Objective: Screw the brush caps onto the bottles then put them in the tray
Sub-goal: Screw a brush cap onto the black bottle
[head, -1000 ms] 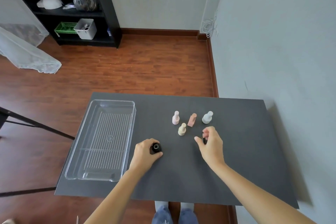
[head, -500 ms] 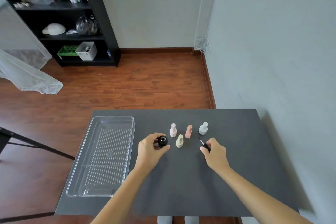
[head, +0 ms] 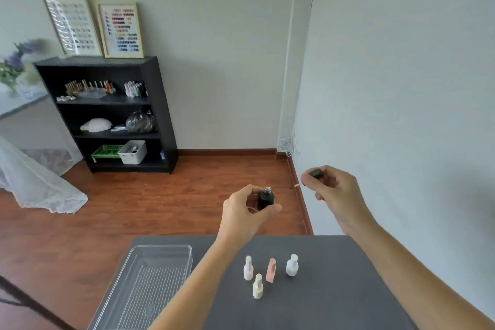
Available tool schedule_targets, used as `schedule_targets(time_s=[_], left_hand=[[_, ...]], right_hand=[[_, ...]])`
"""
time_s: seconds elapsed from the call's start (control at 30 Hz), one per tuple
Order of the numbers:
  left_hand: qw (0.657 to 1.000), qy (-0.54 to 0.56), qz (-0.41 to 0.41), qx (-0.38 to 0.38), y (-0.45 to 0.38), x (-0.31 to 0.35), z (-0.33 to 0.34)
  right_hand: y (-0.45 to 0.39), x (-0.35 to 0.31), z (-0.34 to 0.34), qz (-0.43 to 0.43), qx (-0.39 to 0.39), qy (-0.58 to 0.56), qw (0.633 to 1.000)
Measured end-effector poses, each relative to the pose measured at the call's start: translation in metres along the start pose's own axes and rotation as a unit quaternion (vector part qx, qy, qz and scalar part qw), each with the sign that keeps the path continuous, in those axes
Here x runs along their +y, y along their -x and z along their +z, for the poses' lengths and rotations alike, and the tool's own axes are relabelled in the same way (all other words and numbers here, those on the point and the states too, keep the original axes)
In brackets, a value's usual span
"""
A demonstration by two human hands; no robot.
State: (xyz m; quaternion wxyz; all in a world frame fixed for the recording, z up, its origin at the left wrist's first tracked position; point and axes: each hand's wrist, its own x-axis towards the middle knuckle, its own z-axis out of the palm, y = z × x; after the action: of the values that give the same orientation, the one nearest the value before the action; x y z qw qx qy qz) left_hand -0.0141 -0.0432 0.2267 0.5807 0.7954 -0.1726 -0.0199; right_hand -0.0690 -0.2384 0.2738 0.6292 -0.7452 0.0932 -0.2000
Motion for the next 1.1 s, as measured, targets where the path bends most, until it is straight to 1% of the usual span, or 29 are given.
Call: schedule_targets(time_s=[0.17,0.27,0.37,0.63,0.8,0.97,1.1], left_hand=[[0.998,0.020,0.058,0.029,-0.016,0.049,-0.004],[0.996,0.021,0.074,0.048,-0.021,0.070,-0.004],[0.994,0.025,0.089,0.057,-0.024,0.084,-0.004],[0.993,0.044,0.089,0.065,-0.020,0.096,-0.004],[0.992,0.046,0.093,0.065,-0.017,0.097,-0.004],[0.992,0.053,0.099,0.061,-0.015,0.099,-0.004],[0.992,0.052,0.101,0.062,-0.014,0.102,-0.004]], right_hand=[[-0.026,-0.065,-0.004,-0.127,-0.033,-0.020,0.991],[-0.035,-0.094,-0.005,-0.188,-0.039,0.019,0.981],[-0.040,-0.113,-0.003,-0.218,-0.058,0.063,0.972],[-0.039,-0.129,0.000,-0.229,-0.084,0.129,0.961],[-0.037,-0.126,0.002,-0.219,-0.095,0.150,0.959],[-0.034,-0.119,0.004,-0.198,-0.124,0.167,0.958],[-0.032,-0.116,0.005,-0.188,-0.104,0.206,0.955]])
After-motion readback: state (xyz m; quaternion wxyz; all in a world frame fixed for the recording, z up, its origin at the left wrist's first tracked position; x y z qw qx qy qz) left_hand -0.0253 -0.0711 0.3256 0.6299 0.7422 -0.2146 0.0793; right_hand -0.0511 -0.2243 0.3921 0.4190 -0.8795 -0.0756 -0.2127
